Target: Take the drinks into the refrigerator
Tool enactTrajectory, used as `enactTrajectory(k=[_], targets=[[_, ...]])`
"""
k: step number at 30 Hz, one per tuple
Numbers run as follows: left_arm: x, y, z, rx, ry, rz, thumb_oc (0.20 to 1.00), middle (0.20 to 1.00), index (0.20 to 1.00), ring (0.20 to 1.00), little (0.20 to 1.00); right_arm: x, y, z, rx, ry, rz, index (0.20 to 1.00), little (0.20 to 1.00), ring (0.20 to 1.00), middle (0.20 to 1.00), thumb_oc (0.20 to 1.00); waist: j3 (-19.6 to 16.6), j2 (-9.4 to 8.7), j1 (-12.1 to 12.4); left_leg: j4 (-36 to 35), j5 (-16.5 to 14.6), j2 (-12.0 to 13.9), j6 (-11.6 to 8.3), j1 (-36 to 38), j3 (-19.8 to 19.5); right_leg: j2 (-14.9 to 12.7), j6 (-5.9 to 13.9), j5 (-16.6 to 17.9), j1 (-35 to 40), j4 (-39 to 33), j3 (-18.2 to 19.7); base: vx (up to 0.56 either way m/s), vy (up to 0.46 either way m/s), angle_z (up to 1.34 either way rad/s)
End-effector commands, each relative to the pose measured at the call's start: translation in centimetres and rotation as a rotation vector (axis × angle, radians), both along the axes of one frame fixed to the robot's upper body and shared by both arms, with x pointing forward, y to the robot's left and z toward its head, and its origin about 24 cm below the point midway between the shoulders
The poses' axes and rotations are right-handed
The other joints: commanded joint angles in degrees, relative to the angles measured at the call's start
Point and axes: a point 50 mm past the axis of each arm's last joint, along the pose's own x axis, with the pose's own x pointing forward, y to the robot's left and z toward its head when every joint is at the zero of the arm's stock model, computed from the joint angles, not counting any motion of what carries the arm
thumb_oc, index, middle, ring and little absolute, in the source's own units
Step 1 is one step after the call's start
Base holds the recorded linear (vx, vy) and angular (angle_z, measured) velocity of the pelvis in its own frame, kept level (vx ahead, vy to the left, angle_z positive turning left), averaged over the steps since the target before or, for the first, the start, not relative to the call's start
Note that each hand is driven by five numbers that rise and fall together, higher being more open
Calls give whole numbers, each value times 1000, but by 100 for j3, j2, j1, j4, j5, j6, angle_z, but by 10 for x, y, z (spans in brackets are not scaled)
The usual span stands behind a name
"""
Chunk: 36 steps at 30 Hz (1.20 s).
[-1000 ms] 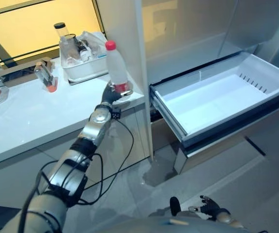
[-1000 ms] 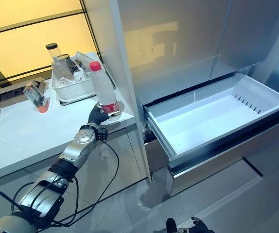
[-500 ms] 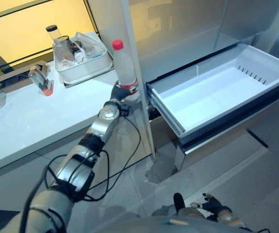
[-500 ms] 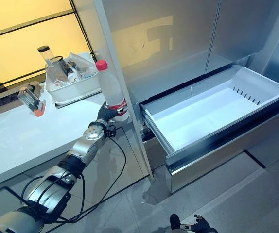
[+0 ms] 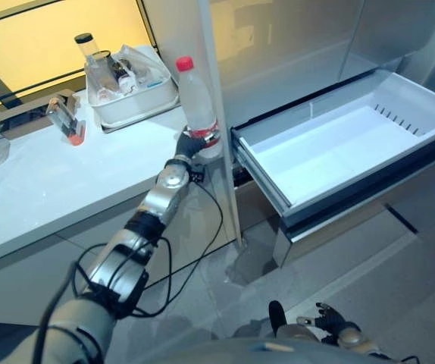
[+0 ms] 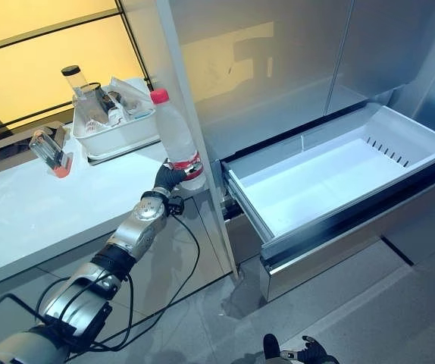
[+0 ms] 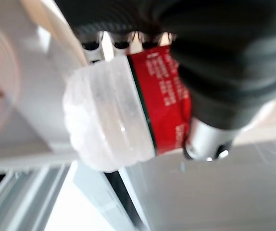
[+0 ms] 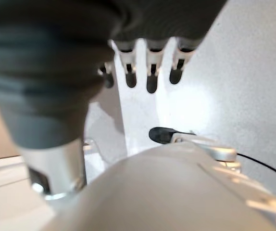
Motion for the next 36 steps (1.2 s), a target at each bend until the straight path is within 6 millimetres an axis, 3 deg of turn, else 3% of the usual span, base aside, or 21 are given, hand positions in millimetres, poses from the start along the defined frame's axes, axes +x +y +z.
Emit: enactTrajectory(k=[1,6,7,9,12,15,17,20,22,23,24,25,27,28,29,30,31,33,34,35,36], targets=[[-14,-19,35,-87,-197,-161,200,200,200,200,200,-4,-2,-2,20,-7,-134,1000,1000,1000,1000,1000,-30,-156,-44,4,31,-276,277,-191,-107,47,203,-660,659,104,-27,-45,4,-1],[-46,-1,7,-157,-148,-174,200,200,200,200,200,-4,-11,1,31,-57,-244,1000,1000,1000,1000,1000,-5,-206,101,4,42,-290,297,-233,-167,33,197,-661,646,112,-85,-54,8,-2],[-62,9,-6,-186,-113,-177,200,200,200,200,200,-3,-20,4,41,-94,-331,1000,1000,1000,1000,1000,-5,-247,173,4,44,-289,307,-253,-197,20,195,-657,638,110,-114,-38,-5,4],[-75,18,-19,-181,-77,-167,200,200,200,200,200,2,-29,9,52,-157,-452,1000,1000,1000,1000,1000,-20,-290,228,4,48,-301,322,-270,-221,17,193,-664,629,118,-124,-25,-4,1],[-85,27,-27,-202,-51,-150,200,200,200,200,200,8,-36,14,76,-221,-545,1000,1000,1000,1000,1000,-62,-337,268,4,48,-307,333,-289,-237,9,193,-671,625,120,-140,-22,-8,6],[-95,39,-38,-228,-12,-110,200,200,200,200,200,27,-46,28,98,-371,-624,1000,1000,1000,1000,1000,-107,-413,294,4,106,-318,343,-313,-224,-3,190,-633,568,156,-136,-28,-2,4],[-98,49,-38,-200,-22,-78,200,200,200,200,200,60,-58,59,98,-586,-628,1000,1000,1000,1000,1000,-142,-469,309,4,113,-319,354,-306,-223,-14,189,-656,545,210,-120,-5,3,4],[-98,53,-38,-196,-27,-50,200,200,200,200,200,81,-72,92,84,-782,-644,1000,1000,1000,1000,1000,-166,-528,312,9,114,-327,368,-318,-216,-21,195,-660,507,275,-99,0,0,0],[-98,54,-39,-190,-27,-44,200,200,200,200,200,81,-76,96,72,-811,-658,1000,1000,1000,1000,1000,-181,-550,323,9,106,-328,374,-316,-209,-21,198,-666,502,284,-103,0,0,0],[-99,59,-39,-188,-28,-20,200,200,200,200,200,90,-82,120,57,-938,-648,1000,1000,1000,1000,1000,-209,-576,323,11,102,-320,380,-310,-197,-25,201,-677,503,296,-101,0,0,0],[-100,59,-39,-188,-28,-20,200,200,200,200,200,90,-82,120,56,-937,-649,1000,1000,1000,1000,1000,-212,-576,325,11,101,-320,381,-310,-196,-25,201,-678,502,298,-101,0,0,0],[-100,61,-41,-190,-24,-2,200,200,200,200,200,100,-86,145,36,-1058,-626,1000,1000,1000,1000,1000,-232,-599,321,20,95,-322,391,-309,-200,-30,204,-691,484,321,-83,0,0,0],[-100,64,-40,-169,-27,13,200,200,200,200,200,107,-88,175,16,-1192,-588,1000,1000,1000,1000,1000,-258,-618,310,17,85,-329,403,-305,-187,-36,209,-693,482,329,-82,-10,19,-6],[-100,64,-41,-169,-26,13,200,200,200,200,200,107,-88,175,15,-1191,-588,1000,1000,1000,1000,1000,-260,-618,313,17,84,-328,403,-304,-187,-36,209,-694,483,330,-82,3,19,-8],[-102,66,-38,-155,-40,17,200,200,200,200,200,112,-90,202,-23,-1305,-548,1000,1000,1000,1000,1000,-282,-626,310,17,71,-330,409,-303,-180,-40,215,-693,479,328,-72,2,12,-8],[-102,66,-38,-155,-40,16,200,200,200,200,200,111,-90,202,-24,-1305,-549,1000,1000,1000,1000,1000,-283,-625,313,18,70,-329,409,-302,-180,-40,215,-693,479,328,-71,6,31,-8],[-102,68,-35,-131,-55,17,200,200,200,200,200,117,-87,237,-50,-1449,-474,1000,1000,1000,1000,1000,-309,-626,315,17,63,-333,416,-306,-169,-44,222,-697,472,332,-56,5,24,-8],[-102,68,-33,-127,-60,14,200,200,200,200,200,116,-85,249,-55,-1501,-451,1000,1000,1000,1000,1000,-317,-627,318,18,56,-333,422,-304,-167,-46,223,-699,472,332,-51,2,16,-8],[-103,69,-33,-125,-58,17,200,200,200,200,200,117,-81,264,-44,-1565,-413,1000,1000,1000,1000,1000,-327,-628,313,20,56,-334,424,-309,-161,-45,225,-698,456,341,-43,7,17,-5],[-104,70,-34,-117,-57,25,200,200,200,200,200,114,-70,294,-60,-1669,-273,1000,1000,1000,1000,1000,-333,-630,290,17,43,-340,429,-297,-148,-39,226,-702,456,345,-23,10,20,-4],[-104,70,-35,-118,-56,24,200,200,200,200,200,113,-65,303,-59,-1695,-211,1000,1000,1000,1000,1000,-333,-629,283,20,43,-341,429,-289,-142,-34,225,-705,455,351,-15,0,0,0]])
